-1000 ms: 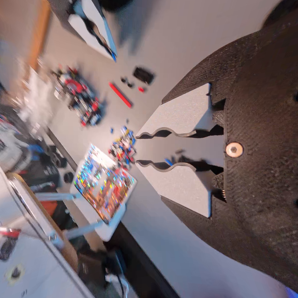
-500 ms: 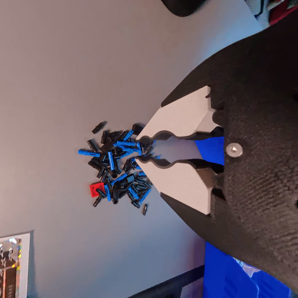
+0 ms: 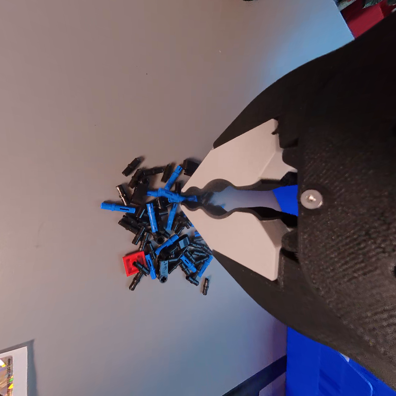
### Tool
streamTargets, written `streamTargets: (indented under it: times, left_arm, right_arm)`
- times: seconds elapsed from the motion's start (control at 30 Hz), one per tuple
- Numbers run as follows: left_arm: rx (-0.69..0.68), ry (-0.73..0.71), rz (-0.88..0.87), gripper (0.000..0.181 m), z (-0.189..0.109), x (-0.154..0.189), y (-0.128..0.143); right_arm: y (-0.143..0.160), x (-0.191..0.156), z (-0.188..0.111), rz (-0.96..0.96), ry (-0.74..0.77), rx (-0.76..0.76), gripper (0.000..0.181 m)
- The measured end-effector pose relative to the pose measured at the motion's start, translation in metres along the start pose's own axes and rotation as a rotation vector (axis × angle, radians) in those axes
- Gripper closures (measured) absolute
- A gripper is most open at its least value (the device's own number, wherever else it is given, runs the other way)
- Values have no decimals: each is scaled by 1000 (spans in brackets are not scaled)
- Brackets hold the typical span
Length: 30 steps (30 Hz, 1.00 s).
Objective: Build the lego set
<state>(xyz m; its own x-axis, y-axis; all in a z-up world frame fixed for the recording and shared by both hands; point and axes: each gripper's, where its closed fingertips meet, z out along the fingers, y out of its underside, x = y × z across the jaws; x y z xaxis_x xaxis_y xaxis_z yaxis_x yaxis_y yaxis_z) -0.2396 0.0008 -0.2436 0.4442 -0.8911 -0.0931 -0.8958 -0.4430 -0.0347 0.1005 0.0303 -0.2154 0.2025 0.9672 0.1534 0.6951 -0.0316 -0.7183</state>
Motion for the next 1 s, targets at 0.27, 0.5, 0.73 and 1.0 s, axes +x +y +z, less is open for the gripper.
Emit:
streamTargets:
  times: [0.27,0.5,0.73,1.0]
  left_arm:
    - [29,-24,-4,179,-5,1,3]
    - [214,36,-75,179,-32,7,-18]
    - [474,141,-94,178,-60,36,-70]
    - [768,441,124,179,-83,146,-187]
  right_arm:
    - [-4,-1,0,-1,6,26,171]
    - [-21,-7,-2,3,-5,97,172]
    - [-43,-24,1,-51,-33,183,172]
    - [-78,-76,2,-250,-192,360,162]
